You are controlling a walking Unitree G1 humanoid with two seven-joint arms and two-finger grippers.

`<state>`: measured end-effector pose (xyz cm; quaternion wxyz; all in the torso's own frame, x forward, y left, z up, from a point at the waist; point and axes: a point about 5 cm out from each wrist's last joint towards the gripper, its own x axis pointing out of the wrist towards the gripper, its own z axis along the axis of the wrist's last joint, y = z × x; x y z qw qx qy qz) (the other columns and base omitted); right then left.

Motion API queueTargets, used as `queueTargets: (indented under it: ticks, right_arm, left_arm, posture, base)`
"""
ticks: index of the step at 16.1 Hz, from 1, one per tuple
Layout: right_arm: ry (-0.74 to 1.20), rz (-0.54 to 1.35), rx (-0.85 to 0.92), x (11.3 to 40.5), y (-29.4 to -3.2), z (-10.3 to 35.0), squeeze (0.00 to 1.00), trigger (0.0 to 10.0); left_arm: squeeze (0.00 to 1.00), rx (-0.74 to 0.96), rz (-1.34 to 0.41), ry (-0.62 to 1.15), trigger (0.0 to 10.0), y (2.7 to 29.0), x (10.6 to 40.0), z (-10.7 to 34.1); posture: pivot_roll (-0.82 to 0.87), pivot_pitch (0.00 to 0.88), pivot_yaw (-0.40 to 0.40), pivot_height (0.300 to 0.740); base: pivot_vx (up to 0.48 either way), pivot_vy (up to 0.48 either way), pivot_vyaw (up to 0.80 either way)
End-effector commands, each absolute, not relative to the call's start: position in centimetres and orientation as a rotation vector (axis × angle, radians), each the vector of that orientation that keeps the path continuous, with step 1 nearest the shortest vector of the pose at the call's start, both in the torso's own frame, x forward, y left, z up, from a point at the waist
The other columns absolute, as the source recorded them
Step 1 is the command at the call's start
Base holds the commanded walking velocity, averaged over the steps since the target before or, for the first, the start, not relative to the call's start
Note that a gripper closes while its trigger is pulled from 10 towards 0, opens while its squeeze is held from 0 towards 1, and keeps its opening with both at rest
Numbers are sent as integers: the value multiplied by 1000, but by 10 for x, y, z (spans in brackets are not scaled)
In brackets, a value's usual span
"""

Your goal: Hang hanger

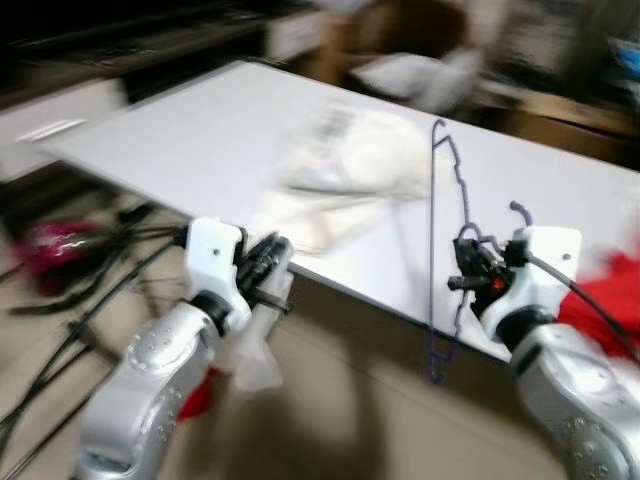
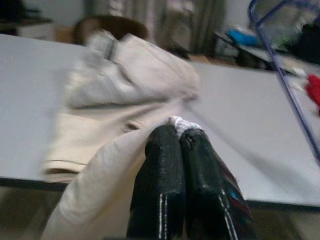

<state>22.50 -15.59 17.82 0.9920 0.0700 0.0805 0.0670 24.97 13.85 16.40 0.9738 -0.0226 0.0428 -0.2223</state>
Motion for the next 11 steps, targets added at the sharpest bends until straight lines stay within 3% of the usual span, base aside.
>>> queueTargets:
  ticks: [1,2,11]
  right_arm:
    - [149,114,123,225,-160,182,0,10000]
    - [150,116,122,225,-160,182,0,10000]
    - [149,123,105,223,-157,181,0,10000]
  left_arm:
    - [0,-50,-469,55,10000,134,249,170]
    - [0,-49,-466,56,10000,135,249,170]
    - [0,-54,-412,22,10000,142,259,174]
  posture:
    - [19,15,-9,740]
    - [19,15,-9,740]
    - [7,0,14,740]
  base:
    - [0,-435,-800]
    - [0,-435,-800]
    - [0,0,-800]
